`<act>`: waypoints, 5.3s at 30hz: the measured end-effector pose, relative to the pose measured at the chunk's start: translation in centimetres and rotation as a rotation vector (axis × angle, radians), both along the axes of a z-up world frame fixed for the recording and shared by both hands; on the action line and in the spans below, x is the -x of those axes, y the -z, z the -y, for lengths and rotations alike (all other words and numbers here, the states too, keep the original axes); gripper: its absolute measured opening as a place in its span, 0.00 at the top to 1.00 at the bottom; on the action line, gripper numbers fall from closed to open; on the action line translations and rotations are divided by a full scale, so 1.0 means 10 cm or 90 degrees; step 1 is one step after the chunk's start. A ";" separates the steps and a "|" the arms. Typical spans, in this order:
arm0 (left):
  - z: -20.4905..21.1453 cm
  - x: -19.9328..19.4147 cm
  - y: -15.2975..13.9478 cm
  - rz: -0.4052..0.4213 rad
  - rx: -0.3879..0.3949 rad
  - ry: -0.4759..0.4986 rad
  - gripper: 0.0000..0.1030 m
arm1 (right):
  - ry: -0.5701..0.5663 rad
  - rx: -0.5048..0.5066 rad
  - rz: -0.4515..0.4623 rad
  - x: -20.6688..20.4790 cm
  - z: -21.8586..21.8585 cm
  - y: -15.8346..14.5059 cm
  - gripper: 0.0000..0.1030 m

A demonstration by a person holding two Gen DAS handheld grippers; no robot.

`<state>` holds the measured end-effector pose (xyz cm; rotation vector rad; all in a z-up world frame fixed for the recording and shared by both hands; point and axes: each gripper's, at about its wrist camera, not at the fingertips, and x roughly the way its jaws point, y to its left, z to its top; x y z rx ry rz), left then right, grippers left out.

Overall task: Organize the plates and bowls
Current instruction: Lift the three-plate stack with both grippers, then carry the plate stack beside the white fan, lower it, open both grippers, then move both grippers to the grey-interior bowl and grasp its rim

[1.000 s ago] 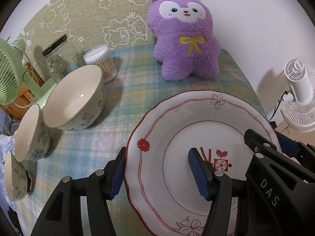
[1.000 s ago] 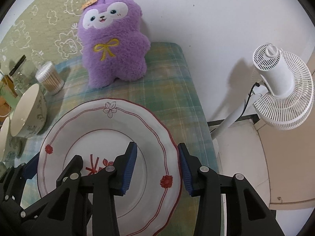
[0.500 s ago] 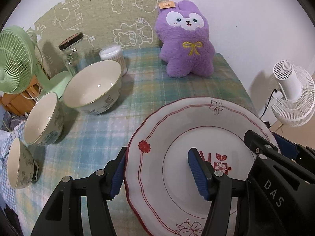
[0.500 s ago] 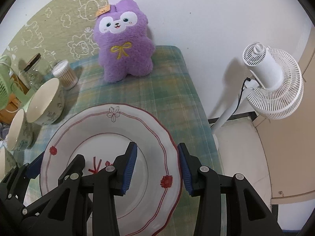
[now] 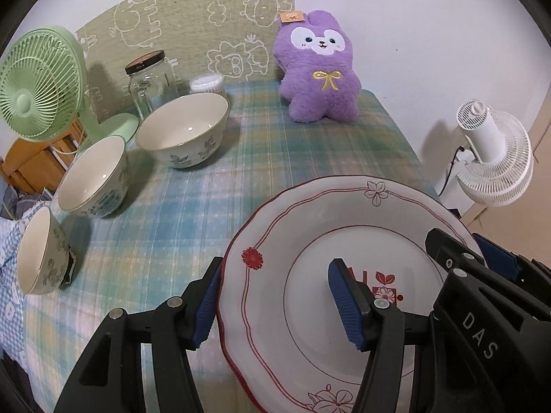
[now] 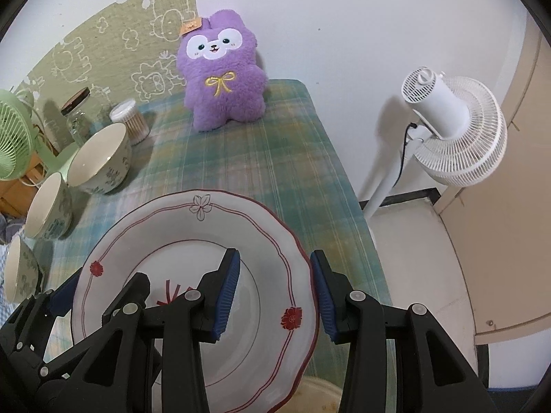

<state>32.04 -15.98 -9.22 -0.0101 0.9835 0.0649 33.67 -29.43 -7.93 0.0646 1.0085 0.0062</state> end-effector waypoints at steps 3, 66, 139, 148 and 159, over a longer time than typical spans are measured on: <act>0.01 0.11 -0.02 0.003 0.002 0.005 0.41 | 0.005 0.001 0.003 0.13 0.01 -0.03 0.55; 0.47 1.48 0.35 0.029 -0.053 0.085 0.38 | 0.111 0.050 -0.040 1.66 0.31 0.34 0.55; -3.29 0.70 -0.42 0.069 -0.006 0.021 0.31 | -0.076 -0.007 0.038 0.66 -3.49 -0.44 0.34; -3.52 0.38 -0.01 0.009 0.000 0.033 0.48 | -0.081 -0.004 -0.013 0.37 -3.82 -0.02 0.47; -3.56 0.32 0.02 0.040 -0.020 0.037 0.55 | -0.068 -0.008 -0.019 0.20 -3.87 0.10 0.62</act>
